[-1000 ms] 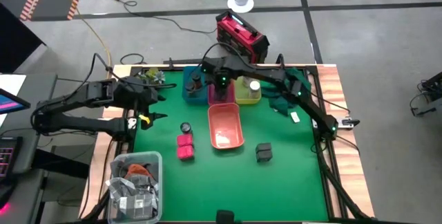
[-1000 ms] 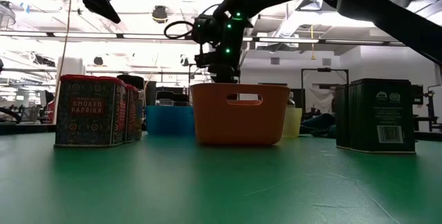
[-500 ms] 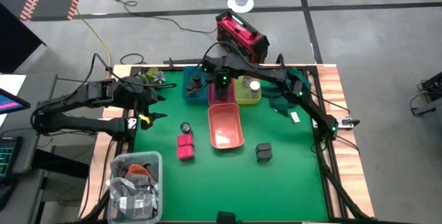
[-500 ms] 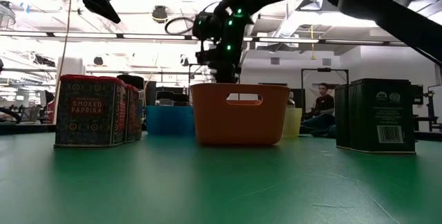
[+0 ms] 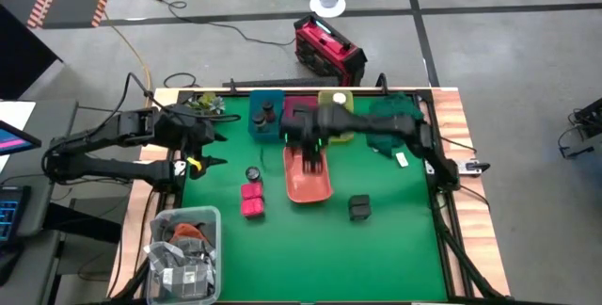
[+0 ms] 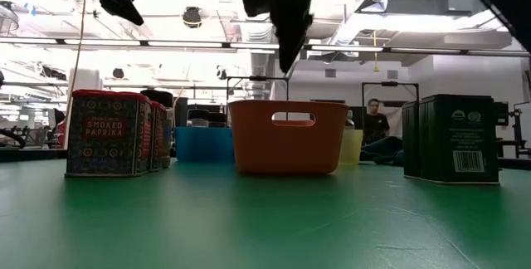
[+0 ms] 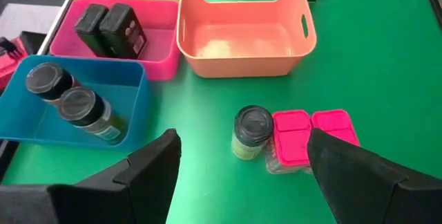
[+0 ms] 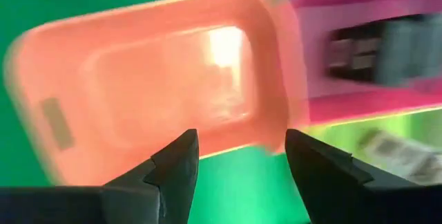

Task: Sort spices by type
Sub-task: Put the top black seasoning can into the pink bin

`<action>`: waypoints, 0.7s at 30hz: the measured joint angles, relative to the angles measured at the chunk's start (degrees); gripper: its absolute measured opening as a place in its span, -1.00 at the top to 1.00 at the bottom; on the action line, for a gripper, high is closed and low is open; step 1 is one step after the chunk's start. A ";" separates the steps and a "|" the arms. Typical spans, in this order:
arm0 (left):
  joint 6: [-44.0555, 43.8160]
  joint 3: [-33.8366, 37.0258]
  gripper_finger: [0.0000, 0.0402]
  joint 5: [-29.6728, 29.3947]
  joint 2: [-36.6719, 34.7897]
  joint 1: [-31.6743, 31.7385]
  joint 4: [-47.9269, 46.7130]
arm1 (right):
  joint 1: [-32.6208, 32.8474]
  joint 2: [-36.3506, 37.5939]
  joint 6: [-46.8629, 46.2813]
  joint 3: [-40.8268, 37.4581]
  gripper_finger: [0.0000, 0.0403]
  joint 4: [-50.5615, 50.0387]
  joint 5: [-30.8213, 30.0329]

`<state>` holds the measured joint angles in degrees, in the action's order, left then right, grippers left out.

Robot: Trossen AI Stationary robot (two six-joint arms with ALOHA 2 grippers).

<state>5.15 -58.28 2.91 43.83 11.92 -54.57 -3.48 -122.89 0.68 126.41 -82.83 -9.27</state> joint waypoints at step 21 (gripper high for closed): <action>3.74 0.02 -0.50 0.40 -0.02 0.00 -0.10 | 18.93 13.26 -27.47 -35.83 -0.24 8.92 -3.08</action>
<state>8.88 -58.26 3.31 43.81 11.92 -54.66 15.45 -109.63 -26.79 90.58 -73.91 -12.34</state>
